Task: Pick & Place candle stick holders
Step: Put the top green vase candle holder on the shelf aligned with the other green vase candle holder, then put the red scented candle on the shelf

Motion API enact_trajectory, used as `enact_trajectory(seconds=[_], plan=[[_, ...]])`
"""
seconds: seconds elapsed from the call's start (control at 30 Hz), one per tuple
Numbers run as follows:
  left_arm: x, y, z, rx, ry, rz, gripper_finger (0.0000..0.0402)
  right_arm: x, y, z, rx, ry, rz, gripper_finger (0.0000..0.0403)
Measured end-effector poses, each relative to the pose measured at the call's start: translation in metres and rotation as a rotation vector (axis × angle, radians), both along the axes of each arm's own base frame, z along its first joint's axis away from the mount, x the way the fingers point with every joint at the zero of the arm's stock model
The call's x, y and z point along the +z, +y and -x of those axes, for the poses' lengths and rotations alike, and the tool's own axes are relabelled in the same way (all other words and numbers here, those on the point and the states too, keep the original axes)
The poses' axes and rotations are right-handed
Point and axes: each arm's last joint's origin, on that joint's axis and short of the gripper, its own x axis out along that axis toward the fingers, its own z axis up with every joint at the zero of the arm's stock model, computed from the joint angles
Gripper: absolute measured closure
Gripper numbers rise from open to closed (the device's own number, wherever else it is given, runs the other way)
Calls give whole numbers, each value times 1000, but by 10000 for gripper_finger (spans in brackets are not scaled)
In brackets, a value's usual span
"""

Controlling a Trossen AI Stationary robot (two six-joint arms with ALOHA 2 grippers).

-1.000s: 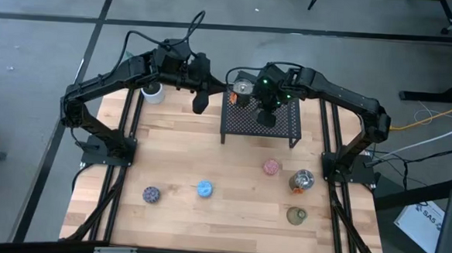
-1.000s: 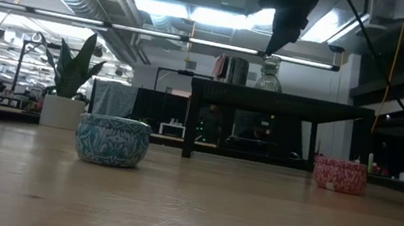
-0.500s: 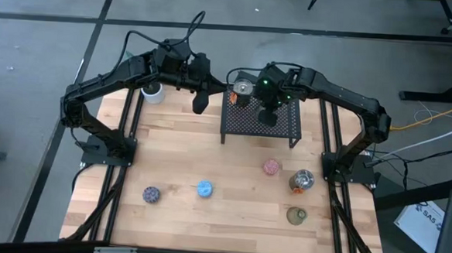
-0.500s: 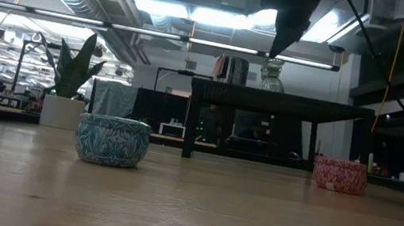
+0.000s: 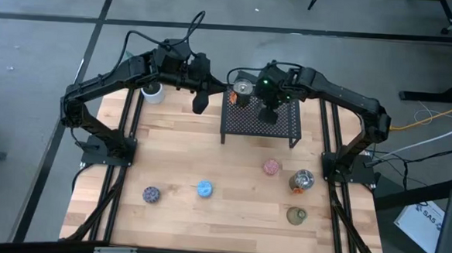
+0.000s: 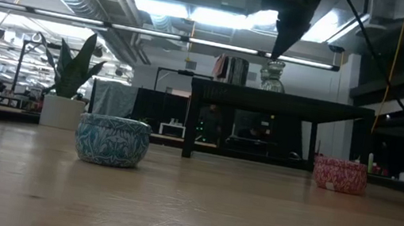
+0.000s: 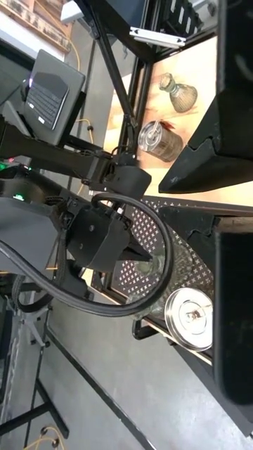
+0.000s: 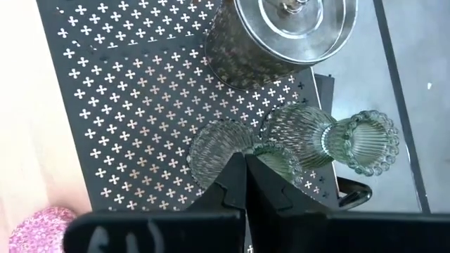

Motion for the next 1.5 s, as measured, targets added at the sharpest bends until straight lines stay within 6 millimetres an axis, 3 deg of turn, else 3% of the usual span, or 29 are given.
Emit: enact_trajectory(seconds=[0.37,0.8,1.1,1.5], plan=[[0,0,0,-3,1,-8,368,65,14,19,93,-246,-57,403],[11,-6,15,-4,-35,-21,368,103,32,61,120,-445,-101,403],[18,-9,23,-4,-58,-35,368,76,36,71,105,-495,-102,403],[17,-11,23,-28,-47,-70,368,43,48,106,120,-561,-75,403]])
